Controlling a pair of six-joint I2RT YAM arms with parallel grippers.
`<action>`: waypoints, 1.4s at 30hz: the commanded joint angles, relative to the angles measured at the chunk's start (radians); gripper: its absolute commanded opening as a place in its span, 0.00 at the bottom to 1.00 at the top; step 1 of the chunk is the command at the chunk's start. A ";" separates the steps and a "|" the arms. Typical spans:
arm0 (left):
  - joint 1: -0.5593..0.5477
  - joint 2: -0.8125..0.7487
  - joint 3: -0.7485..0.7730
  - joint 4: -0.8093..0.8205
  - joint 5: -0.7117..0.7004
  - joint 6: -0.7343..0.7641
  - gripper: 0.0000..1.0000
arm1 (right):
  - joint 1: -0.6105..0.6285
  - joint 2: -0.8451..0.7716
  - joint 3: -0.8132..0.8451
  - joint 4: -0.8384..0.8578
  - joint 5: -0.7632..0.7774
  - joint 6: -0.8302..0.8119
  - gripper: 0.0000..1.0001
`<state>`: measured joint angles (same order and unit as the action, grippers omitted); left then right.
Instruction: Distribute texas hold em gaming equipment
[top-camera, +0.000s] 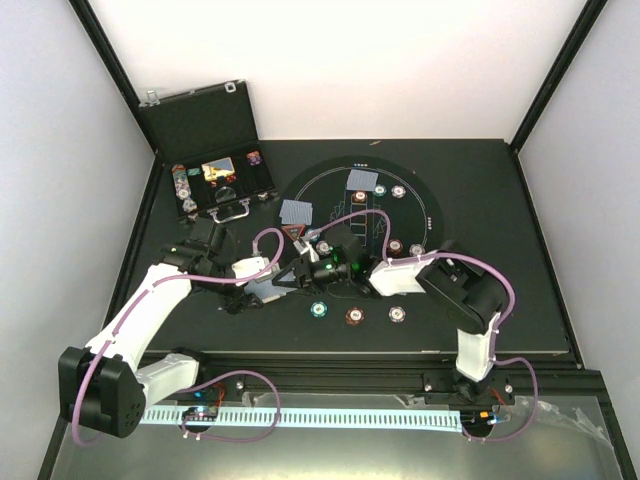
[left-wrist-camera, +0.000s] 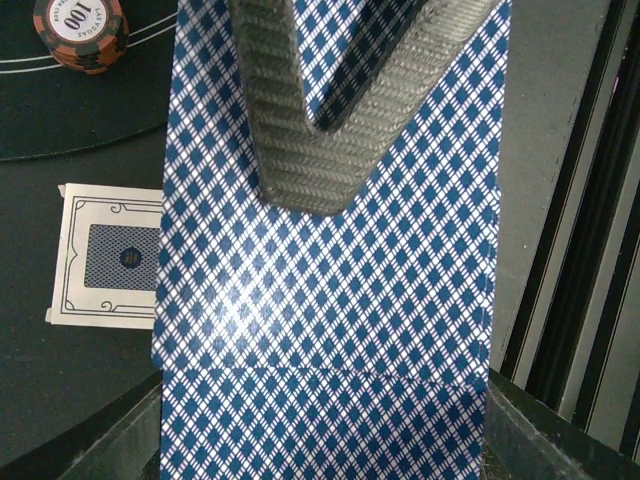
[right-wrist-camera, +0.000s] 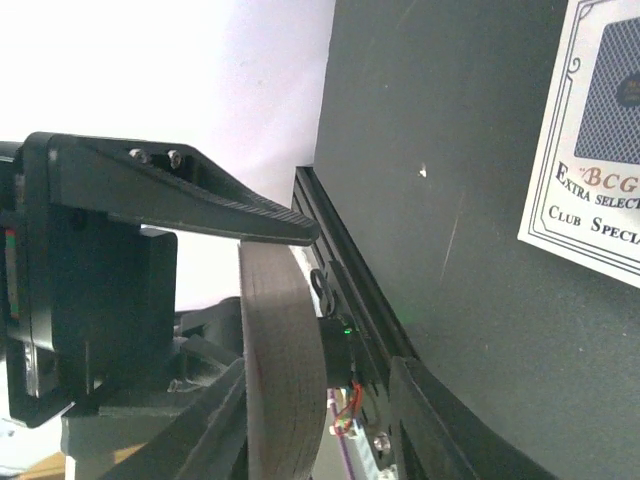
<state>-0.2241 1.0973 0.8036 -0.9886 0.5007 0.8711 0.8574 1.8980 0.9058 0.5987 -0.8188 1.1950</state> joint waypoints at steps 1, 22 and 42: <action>0.000 -0.017 0.033 -0.010 0.038 0.009 0.02 | -0.011 -0.037 -0.037 -0.064 0.046 -0.023 0.33; 0.000 -0.024 0.023 -0.007 0.032 0.009 0.01 | -0.101 -0.233 -0.079 -0.250 0.038 -0.145 0.01; 0.000 -0.025 0.016 -0.007 0.022 0.007 0.02 | -0.258 0.111 0.811 -1.332 1.110 -1.114 0.01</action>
<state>-0.2237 1.0920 0.8036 -0.9966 0.5014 0.8711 0.5892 1.8957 1.5902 -0.5274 -0.2127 0.3466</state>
